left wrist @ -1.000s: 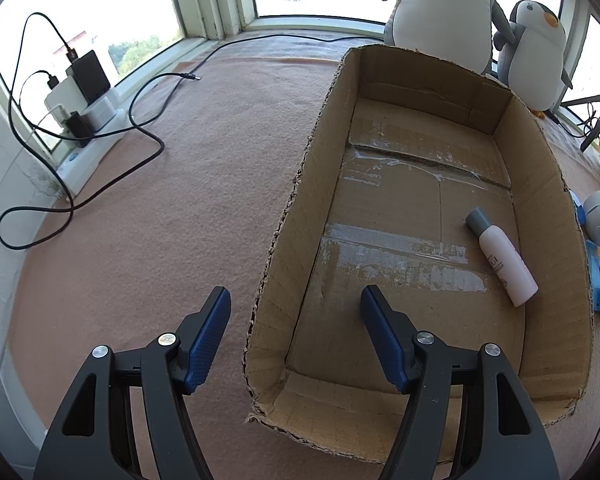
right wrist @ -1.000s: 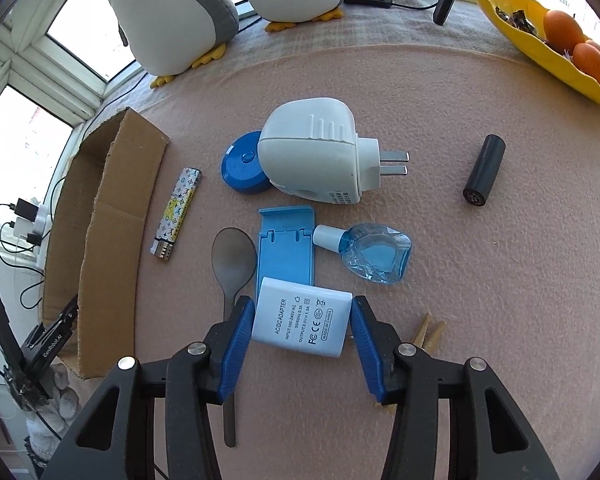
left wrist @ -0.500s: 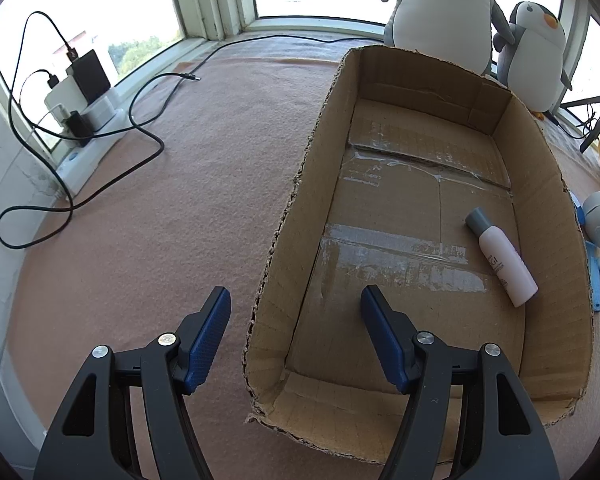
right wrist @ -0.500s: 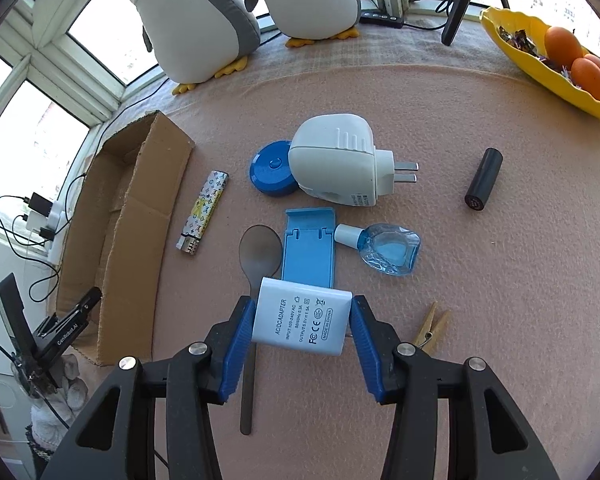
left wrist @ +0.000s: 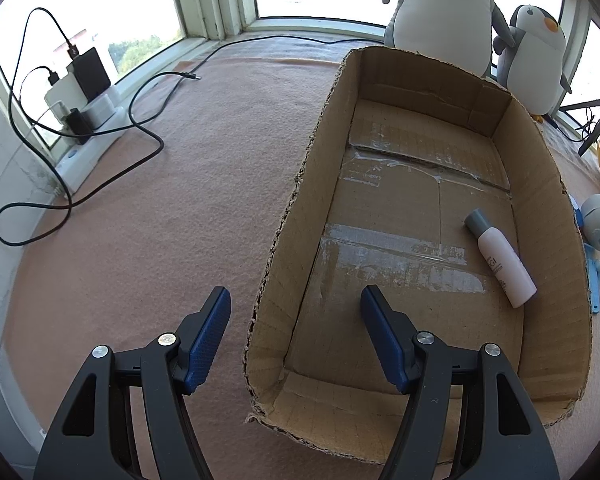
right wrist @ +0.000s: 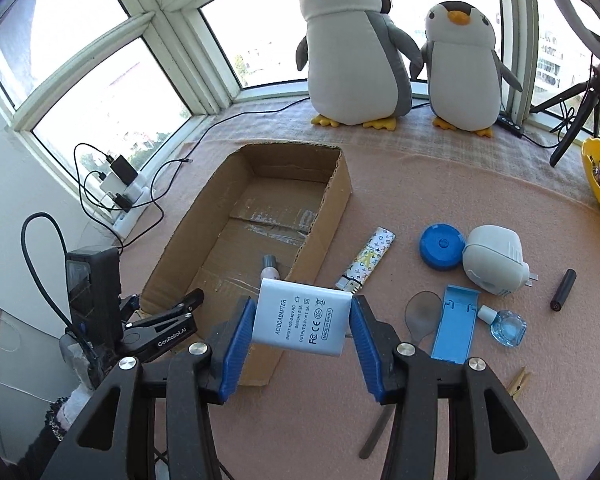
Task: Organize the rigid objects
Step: 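Carry the charger with the right gripper over the box, then lower the charger into the box and open the right gripper, then move the right tool toward the black cylinder, then close the right gripper on the black cylinder, then carry the black cylinder with the right gripper over the box, then lower the cylinder into the box and open the right gripper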
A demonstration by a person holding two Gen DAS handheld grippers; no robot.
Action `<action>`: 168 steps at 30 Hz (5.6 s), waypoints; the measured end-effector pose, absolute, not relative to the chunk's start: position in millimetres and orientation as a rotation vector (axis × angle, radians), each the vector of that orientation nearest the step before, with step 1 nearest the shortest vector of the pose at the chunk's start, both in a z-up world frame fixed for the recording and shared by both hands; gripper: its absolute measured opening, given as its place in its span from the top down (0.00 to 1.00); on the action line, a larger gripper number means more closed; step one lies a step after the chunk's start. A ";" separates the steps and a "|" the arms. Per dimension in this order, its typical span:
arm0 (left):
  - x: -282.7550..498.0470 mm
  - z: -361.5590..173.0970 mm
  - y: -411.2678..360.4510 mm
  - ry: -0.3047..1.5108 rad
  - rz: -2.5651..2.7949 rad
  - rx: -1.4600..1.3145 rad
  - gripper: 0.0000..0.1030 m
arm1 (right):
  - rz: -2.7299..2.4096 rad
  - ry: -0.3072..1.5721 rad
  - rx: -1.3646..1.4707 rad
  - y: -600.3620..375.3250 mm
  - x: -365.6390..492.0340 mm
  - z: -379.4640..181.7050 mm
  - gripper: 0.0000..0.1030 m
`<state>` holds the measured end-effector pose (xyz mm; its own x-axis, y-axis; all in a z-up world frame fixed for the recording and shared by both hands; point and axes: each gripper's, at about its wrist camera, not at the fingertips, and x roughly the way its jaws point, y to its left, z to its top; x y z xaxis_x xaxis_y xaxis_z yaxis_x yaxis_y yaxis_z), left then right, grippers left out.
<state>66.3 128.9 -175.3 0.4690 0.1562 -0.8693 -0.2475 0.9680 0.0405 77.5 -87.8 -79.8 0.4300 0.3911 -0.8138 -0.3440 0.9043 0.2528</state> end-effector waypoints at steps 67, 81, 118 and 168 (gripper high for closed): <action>66.7 -177.2 127.7 1.052 0.231 -0.081 0.33 | 0.056 1.000 0.181 -254.4 109.3 -84.1 0.32; 67.5 -176.8 125.9 1.053 0.237 -0.074 0.33 | -0.074 1.135 0.313 -318.6 156.9 -133.6 0.50; 67.8 -176.2 126.4 1.052 0.235 -0.078 0.33 | -0.114 1.206 0.132 -305.4 158.3 -154.8 0.86; 67.6 -176.9 124.1 1.043 0.230 -0.085 0.33 | 0.541 1.079 -0.210 6.1 77.6 -115.9 0.81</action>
